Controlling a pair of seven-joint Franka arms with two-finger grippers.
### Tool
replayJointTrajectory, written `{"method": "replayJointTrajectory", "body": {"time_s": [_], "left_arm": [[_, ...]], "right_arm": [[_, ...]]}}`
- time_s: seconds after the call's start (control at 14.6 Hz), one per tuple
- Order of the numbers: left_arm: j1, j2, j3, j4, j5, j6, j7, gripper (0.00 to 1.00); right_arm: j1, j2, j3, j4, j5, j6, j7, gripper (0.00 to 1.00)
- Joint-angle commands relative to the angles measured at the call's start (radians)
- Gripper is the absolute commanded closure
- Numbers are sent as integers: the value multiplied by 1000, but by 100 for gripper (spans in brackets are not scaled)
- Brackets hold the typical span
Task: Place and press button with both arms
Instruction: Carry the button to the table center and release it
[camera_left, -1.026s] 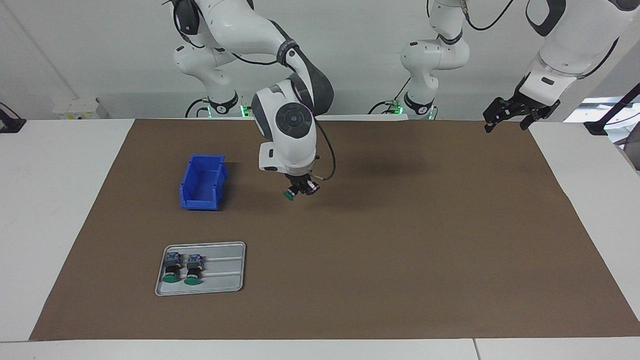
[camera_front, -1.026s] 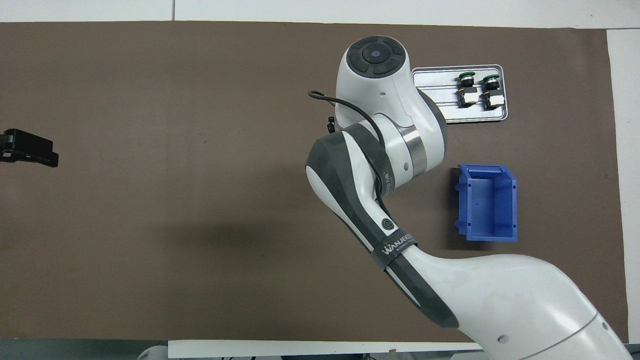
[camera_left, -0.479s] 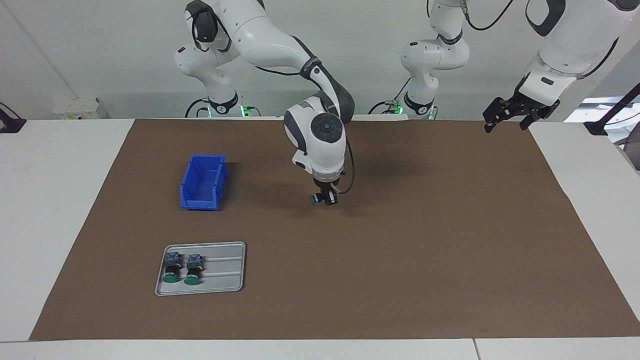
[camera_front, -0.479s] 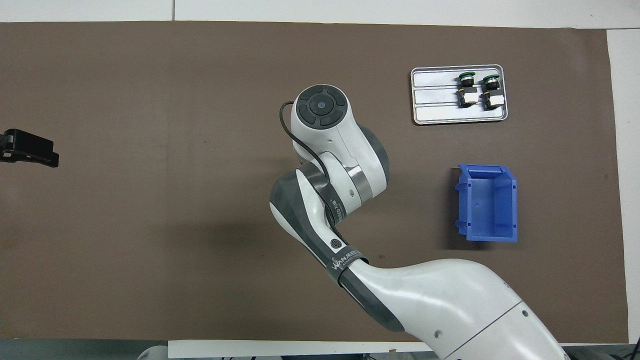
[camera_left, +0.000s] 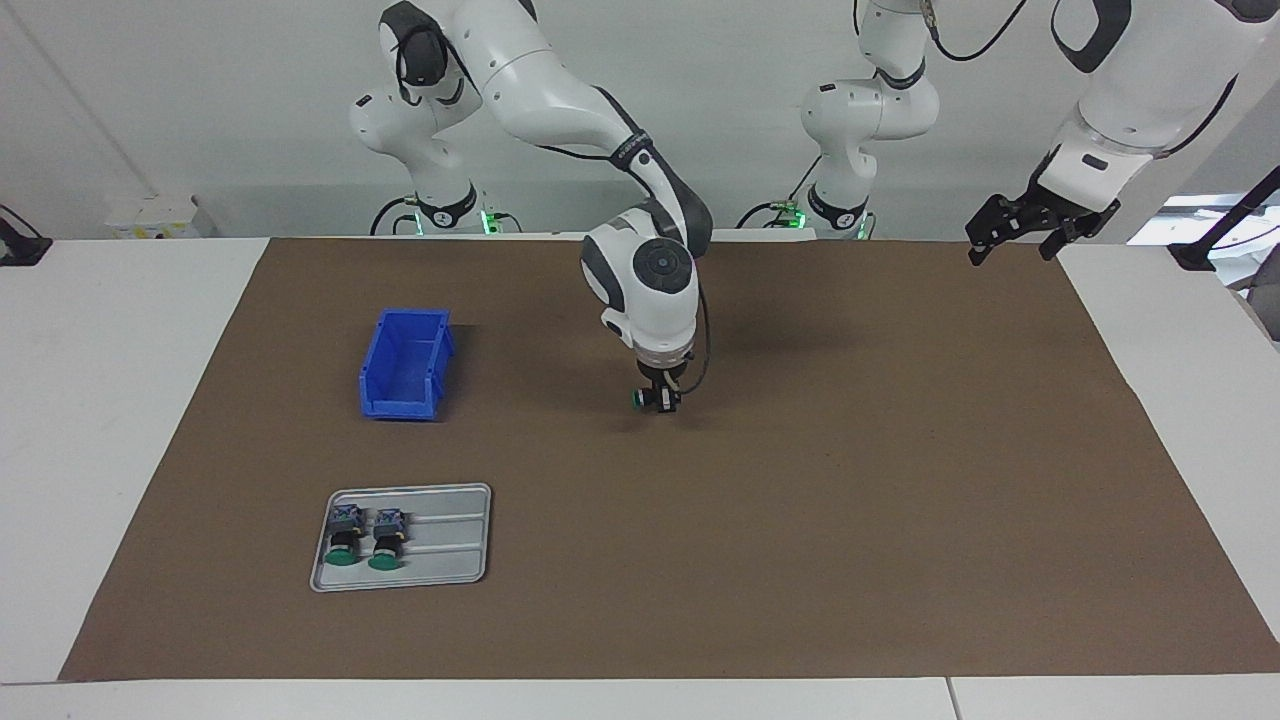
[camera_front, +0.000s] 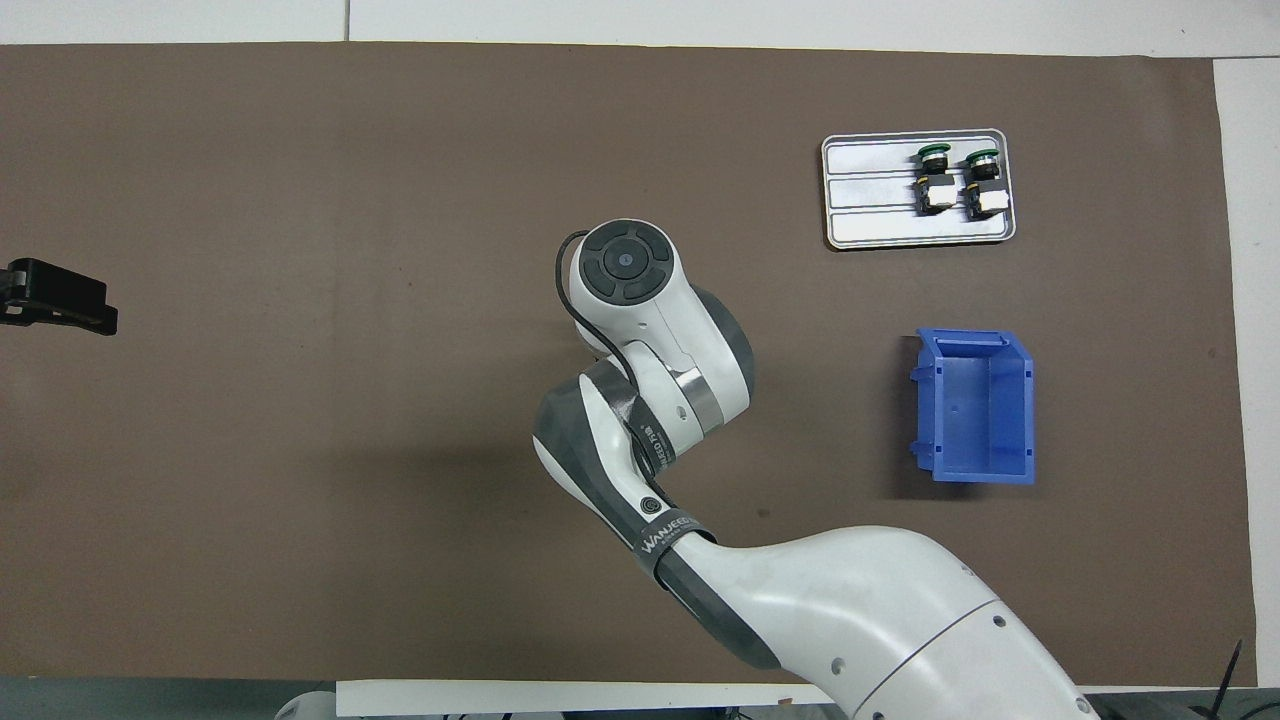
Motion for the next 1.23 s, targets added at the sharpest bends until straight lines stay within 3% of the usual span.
{"method": "replayJointTrajectory", "body": {"time_s": [0.0,0.27,0.48,1.16], "left_arm": [[-3,-28,4,-30,-1,0,-4,0],[-3,-28,4,-30,-1,0,-4,0],[-1,-28,4,-30,-1,0,-10,0],[-4,-31,3,-30,0,6,-15,0]], "right_arm": [[-22,-10,1,-7,45,10,11,1],[-39,-26,0,29,45,-11,-3,1],[-115,-126,0,25,42,-71,-145,1],[-513,-424,-8,28,29,-436,-1114,1]]}}
